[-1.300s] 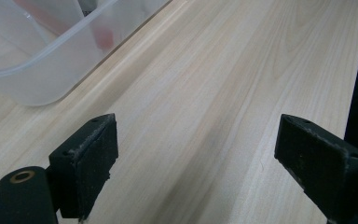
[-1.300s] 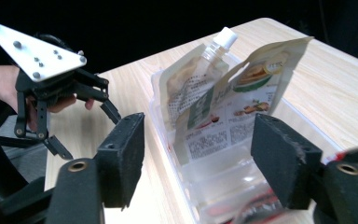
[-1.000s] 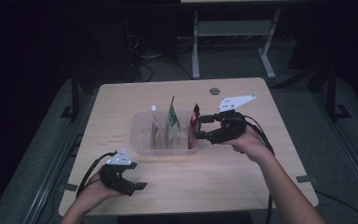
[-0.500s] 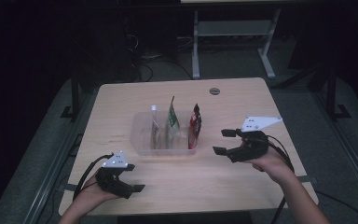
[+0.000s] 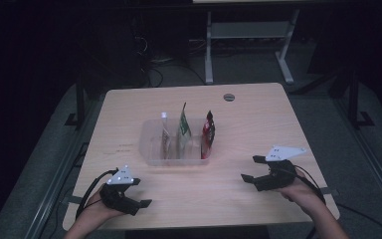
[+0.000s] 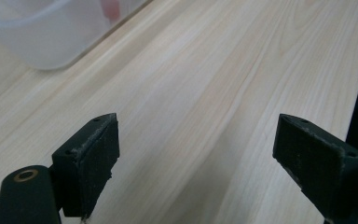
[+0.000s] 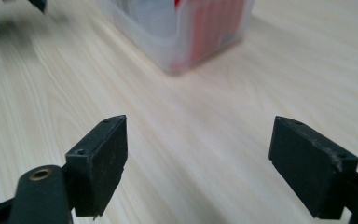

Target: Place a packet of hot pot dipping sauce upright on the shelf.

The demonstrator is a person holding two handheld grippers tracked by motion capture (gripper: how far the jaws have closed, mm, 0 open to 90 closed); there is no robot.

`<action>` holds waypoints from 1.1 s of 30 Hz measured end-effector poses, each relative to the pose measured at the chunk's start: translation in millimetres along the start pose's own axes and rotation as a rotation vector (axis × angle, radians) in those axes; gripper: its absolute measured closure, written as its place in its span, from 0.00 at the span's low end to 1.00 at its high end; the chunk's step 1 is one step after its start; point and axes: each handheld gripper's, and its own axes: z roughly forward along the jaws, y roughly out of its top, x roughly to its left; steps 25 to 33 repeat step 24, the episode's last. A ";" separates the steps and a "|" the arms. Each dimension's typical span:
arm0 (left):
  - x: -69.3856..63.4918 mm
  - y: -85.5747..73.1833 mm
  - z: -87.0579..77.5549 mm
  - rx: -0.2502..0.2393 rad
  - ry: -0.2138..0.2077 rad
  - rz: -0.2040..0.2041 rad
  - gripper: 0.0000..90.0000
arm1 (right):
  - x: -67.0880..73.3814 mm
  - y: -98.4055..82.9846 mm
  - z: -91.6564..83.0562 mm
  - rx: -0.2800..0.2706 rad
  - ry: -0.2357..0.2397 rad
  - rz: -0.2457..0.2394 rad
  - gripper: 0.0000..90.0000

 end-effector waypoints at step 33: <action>7.7 -9.9 8.6 0.087 0.013 0.046 0.16 | -2.5 -32.9 9.8 0.124 -0.051 -0.048 0.17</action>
